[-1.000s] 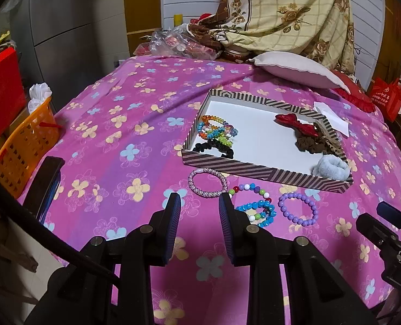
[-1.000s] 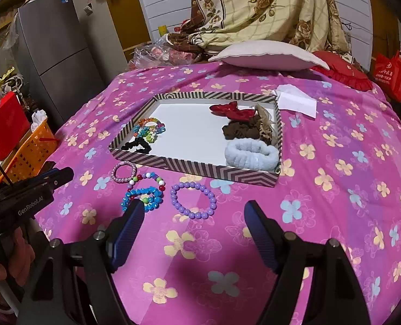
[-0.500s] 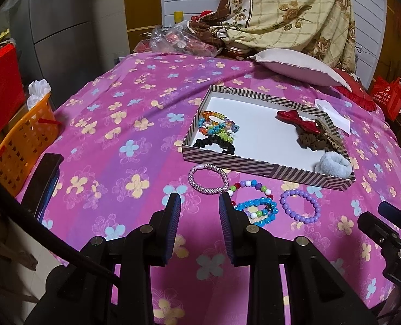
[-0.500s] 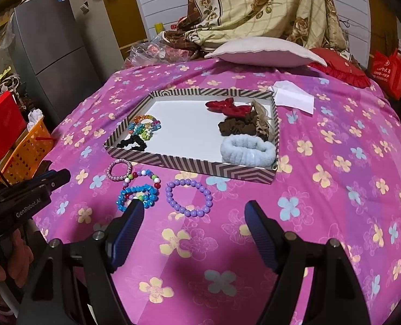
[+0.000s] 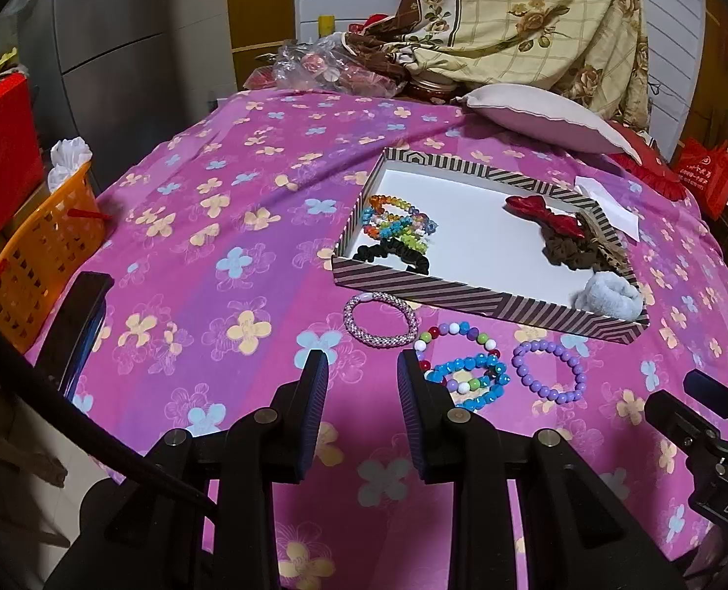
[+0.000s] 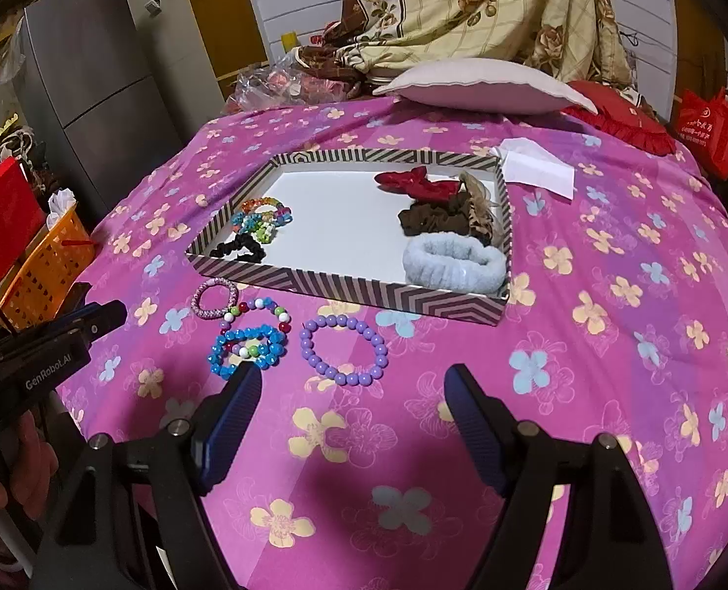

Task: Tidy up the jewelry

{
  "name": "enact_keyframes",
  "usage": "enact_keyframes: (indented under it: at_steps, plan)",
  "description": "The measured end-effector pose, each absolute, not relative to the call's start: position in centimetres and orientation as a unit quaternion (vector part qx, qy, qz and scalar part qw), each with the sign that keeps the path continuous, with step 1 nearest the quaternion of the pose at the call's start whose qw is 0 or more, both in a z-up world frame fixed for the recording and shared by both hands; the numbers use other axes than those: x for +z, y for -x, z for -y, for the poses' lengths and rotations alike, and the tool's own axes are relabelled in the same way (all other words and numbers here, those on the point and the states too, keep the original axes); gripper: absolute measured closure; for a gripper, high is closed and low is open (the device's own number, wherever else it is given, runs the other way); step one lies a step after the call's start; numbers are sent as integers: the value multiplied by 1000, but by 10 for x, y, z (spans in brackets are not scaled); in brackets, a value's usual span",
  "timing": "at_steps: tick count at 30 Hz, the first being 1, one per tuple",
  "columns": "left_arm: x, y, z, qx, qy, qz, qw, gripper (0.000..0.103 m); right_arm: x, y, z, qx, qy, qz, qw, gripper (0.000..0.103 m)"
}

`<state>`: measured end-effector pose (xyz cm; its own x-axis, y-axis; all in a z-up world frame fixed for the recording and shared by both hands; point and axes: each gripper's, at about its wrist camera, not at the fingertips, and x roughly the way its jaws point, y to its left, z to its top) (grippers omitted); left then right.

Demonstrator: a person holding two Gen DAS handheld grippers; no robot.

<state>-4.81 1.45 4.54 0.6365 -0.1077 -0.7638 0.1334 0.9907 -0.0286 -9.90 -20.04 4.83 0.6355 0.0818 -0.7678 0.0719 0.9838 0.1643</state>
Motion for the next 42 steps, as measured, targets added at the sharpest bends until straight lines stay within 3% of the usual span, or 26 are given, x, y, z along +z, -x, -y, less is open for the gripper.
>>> enact_keyframes:
  at_steps: [13, 26, 42]
  plan:
    - [40, 47, -17, -67, -8, -429, 901, 55, 41, 97, 201, 0, -87, -437, 895, 23]
    - [18, 19, -67, -83, 99, -487, 864, 55, 16, 82, 194, 16, -67, -453, 889, 23]
    - [-16, 17, -9, -182, 90, -543, 815, 52, -6, 55, 195, 21, -49, -465, 884, 26]
